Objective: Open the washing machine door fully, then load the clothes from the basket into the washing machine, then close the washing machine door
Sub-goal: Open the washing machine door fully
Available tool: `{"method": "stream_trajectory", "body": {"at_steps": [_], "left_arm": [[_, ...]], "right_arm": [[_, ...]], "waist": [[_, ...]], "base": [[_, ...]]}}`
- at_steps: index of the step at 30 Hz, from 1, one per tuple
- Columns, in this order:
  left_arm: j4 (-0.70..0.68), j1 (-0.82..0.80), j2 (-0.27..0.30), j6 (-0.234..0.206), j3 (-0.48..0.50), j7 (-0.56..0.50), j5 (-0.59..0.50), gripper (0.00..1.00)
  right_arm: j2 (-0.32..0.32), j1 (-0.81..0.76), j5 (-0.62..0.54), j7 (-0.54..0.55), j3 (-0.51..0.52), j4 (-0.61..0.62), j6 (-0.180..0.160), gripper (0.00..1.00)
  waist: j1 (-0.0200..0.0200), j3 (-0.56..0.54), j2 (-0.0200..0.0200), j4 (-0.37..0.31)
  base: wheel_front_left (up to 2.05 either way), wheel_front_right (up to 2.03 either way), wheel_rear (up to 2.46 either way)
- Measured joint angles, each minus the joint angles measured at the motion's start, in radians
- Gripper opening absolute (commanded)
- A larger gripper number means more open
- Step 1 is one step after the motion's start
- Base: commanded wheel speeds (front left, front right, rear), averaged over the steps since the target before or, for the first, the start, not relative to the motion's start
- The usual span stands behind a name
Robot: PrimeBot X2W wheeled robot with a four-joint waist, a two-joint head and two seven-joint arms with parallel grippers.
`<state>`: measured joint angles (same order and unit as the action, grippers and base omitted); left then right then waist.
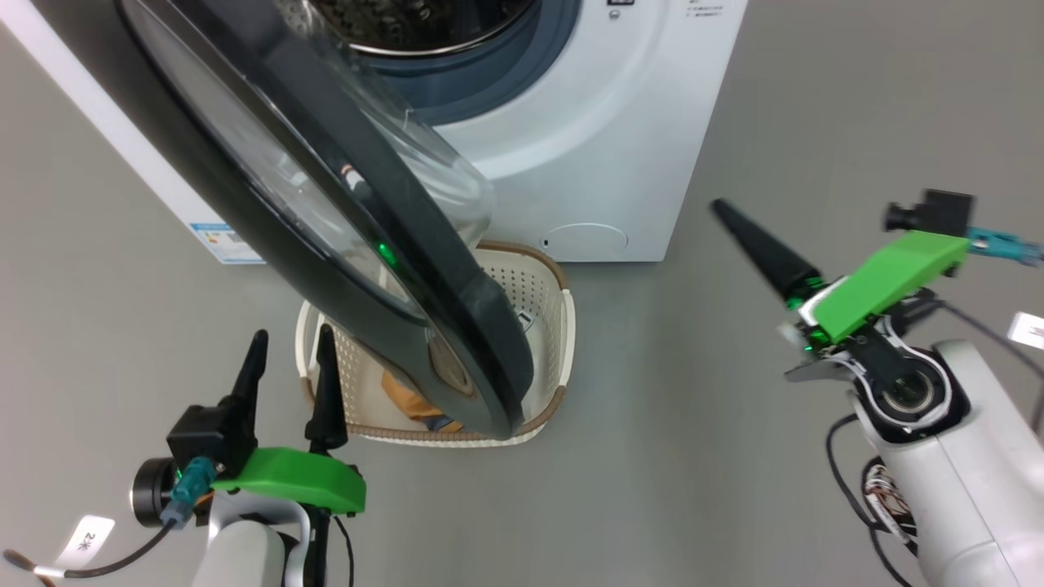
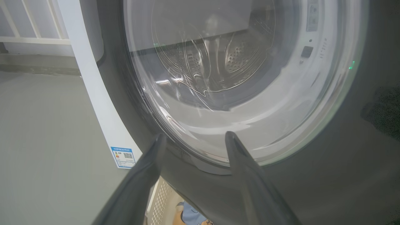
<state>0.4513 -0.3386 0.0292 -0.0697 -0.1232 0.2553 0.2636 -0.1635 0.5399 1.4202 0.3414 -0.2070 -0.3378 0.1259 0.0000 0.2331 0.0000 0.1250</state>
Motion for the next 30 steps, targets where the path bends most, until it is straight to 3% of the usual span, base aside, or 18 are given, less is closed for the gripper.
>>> {"method": "stream_trajectory", "body": {"at_steps": [2, 3, 4, 5, 6, 18, 30], "left_arm": [[0.002, 0.0, 0.0, 0.0, 0.001, 0.0, -0.002, 1.0], [0.004, 0.001, 0.0, 0.0, 0.001, 0.0, -0.002, 1.0], [0.005, 0.002, 0.0, 0.0, 0.002, 0.0, -0.002, 1.0], [0.006, 0.006, 0.0, 0.0, 0.003, 0.0, -0.002, 1.0], [0.007, 0.012, 0.0, 0.0, 0.003, 0.0, -0.002, 1.0], [0.028, 0.064, 0.004, 0.007, 0.014, 0.0, -0.004, 1.0], [0.033, 0.104, 0.011, 0.007, 0.019, 0.0, -0.004, 1.0]], "right_arm": [[-0.016, -0.015, -0.068, -0.065, 0.008, 0.007, 0.0, 0.0], [-0.026, -0.025, -0.106, -0.096, 0.007, 0.009, 0.0, 0.1], [-0.035, -0.036, -0.148, -0.131, 0.007, 0.011, 0.0, 0.38], [-0.042, -0.047, -0.185, -0.162, 0.008, 0.015, 0.0, 0.78], [-0.048, -0.059, -0.219, -0.19, 0.008, 0.018, 0.0, 1.0], [-0.095, -0.218, -0.686, -0.462, 0.048, 0.027, 0.0, 1.0], [-0.017, -0.426, -1.023, -0.516, 0.194, 0.123, 0.0, 1.0]], "waist": [[0.0001, -0.008, 0.0, -0.006], [0.0001, -0.013, 0.0, -0.009], [0.0, -0.018, 0.0, -0.012], [0.0, -0.023, 0.0, -0.015], [0.0001, -0.027, 0.0, -0.018], [0.0, -0.094, 0.0, -0.048], [0.0, -0.14, 0.0, -0.075]], "base": [[0.0, 0.0, 0.0], [0.0, 0.0, 0.0], [0.0, 0.0, 0.0], [0.0, 0.0, 0.0], [0.0, 0.0, 0.0], [0.0, 0.0, 0.0], [0.0, 0.0, 0.0]]}}
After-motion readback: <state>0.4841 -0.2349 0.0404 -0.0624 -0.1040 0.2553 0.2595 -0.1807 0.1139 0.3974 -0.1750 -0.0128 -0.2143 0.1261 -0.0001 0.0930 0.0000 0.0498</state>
